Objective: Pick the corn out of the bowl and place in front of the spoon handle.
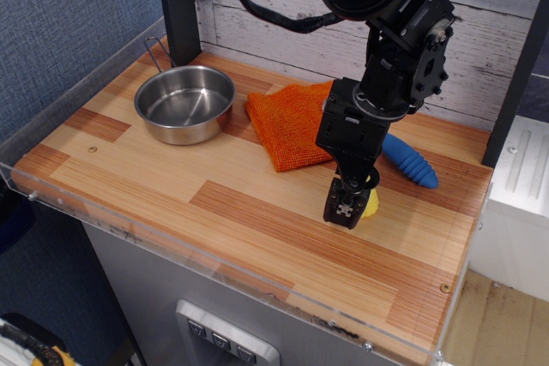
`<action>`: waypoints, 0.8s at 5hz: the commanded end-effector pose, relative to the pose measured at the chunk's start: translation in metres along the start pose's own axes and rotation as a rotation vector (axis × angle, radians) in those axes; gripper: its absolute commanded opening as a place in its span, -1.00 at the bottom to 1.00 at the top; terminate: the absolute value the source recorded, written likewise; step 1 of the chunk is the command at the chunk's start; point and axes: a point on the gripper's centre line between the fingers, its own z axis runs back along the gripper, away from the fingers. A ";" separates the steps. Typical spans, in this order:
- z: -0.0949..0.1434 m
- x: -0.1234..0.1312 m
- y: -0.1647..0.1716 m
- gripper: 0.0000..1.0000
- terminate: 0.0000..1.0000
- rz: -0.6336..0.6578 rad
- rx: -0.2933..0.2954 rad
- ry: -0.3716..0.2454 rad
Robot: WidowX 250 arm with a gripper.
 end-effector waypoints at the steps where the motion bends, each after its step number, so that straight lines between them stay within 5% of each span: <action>1: 0.063 0.012 0.003 1.00 -1.00 0.033 -0.123 0.083; 2: 0.098 0.017 0.009 1.00 -1.00 0.075 -0.213 0.155; 4: 0.149 0.020 0.016 1.00 -1.00 0.111 -0.280 0.176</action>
